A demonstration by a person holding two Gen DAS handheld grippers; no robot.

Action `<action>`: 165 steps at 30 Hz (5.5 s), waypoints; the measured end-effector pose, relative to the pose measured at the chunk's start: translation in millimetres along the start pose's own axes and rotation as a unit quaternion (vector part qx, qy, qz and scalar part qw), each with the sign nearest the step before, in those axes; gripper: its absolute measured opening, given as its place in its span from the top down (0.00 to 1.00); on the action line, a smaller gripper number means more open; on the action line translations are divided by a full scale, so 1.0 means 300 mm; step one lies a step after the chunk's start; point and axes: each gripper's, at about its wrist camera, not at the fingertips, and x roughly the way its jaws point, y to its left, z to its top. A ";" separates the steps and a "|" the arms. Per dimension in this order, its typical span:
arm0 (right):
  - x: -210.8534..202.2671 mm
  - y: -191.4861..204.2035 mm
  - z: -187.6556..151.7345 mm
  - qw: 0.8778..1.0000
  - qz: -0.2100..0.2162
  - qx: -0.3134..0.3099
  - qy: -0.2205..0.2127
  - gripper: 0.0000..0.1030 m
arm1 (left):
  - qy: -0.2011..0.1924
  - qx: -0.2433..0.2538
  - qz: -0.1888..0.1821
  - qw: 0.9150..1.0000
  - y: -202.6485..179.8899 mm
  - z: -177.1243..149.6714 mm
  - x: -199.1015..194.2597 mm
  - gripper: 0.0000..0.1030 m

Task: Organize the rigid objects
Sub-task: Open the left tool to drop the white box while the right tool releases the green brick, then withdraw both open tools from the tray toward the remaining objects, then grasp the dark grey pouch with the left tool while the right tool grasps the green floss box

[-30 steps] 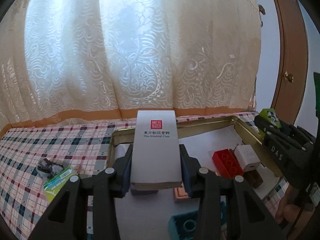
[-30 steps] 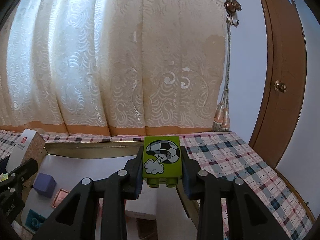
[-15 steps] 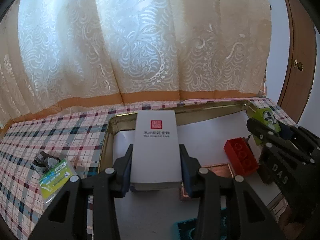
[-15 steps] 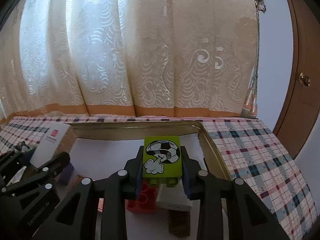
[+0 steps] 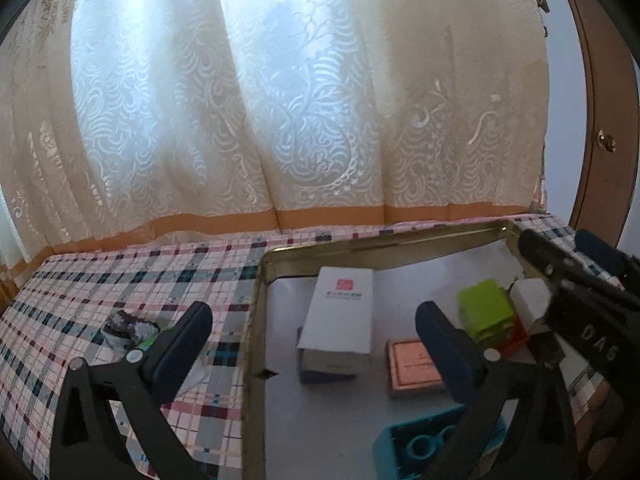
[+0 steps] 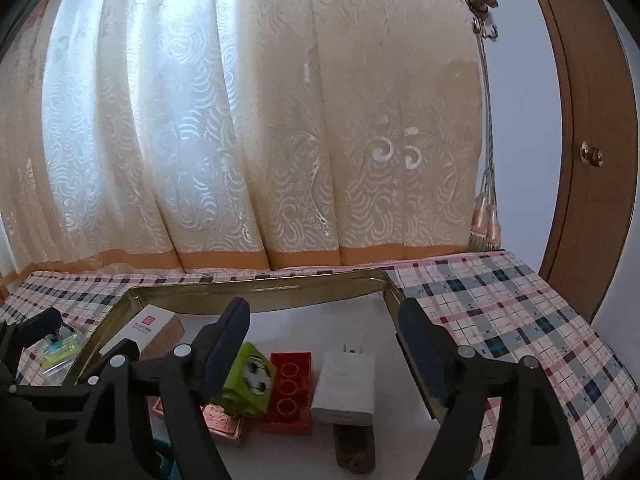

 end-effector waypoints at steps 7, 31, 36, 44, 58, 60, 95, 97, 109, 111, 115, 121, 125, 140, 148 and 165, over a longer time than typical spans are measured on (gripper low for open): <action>-0.094 0.023 0.005 0.997 -0.010 -0.011 -0.074 0.24 | -0.019 -0.023 0.005 1.000 0.056 -0.010 -0.036 0.00; -0.231 -0.045 -0.050 0.983 -0.104 0.102 -0.116 0.16 | -0.064 -0.058 0.071 0.994 0.286 -0.077 -0.126 0.00; -0.270 -0.013 -0.070 0.980 -0.110 0.112 -0.125 0.16 | -0.068 -0.049 0.066 0.994 0.299 -0.090 -0.148 0.00; -0.288 0.117 -0.079 0.986 -0.091 0.074 -0.119 0.16 | -0.059 -0.064 0.059 0.995 0.386 -0.110 -0.160 0.00; -0.265 0.354 -0.096 0.995 -0.027 0.037 -0.087 0.16 | -0.044 -0.086 0.119 0.988 0.654 -0.139 -0.156 0.00; -0.257 0.389 -0.098 0.996 -0.014 0.031 -0.079 0.16 | -0.041 -0.092 0.131 0.986 0.699 -0.144 -0.154 0.00; 0.099 1.008 -0.167 0.976 0.081 -0.031 0.200 0.16 | 0.010 -0.196 0.197 0.961 1.136 -0.214 -0.127 0.00; 0.130 1.004 -0.173 0.974 0.068 -0.016 0.215 0.16 | 0.010 -0.191 0.196 0.962 1.135 -0.214 -0.125 0.00; 0.209 1.135 -0.177 0.953 0.148 -0.094 0.247 0.30 | 0.027 -0.215 0.186 0.958 1.157 -0.223 -0.107 0.00; 0.191 1.153 -0.183 0.944 0.181 -0.129 0.244 0.37 | 0.029 -0.220 0.185 0.957 1.165 -0.226 -0.107 0.00; 0.167 1.126 -0.195 0.929 0.219 -0.180 0.239 0.45 | 0.032 -0.225 0.184 0.956 1.172 -0.229 -0.104 0.00; 0.164 1.049 -0.190 0.934 0.205 -0.172 0.238 0.45 | 0.032 -0.221 0.184 0.957 1.167 -0.228 -0.101 0.00; 0.178 1.054 -0.178 0.937 0.212 -0.149 0.236 0.45 | 0.034 -0.215 0.182 0.959 1.161 -0.225 -0.097 0.00; 0.011 0.960 -0.131 0.972 0.178 -0.100 0.117 0.45 | 0.042 -0.176 0.124 0.975 1.098 -0.201 -0.060 0.00; -0.059 0.896 -0.130 0.982 0.146 -0.097 0.077 0.45 | 0.071 -0.148 0.051 0.985 0.960 -0.150 0.032 0.01; -0.067 0.878 -0.130 0.981 0.157 -0.080 0.083 0.45 | 0.175 -0.151 0.055 0.971 0.873 -0.085 0.293 0.30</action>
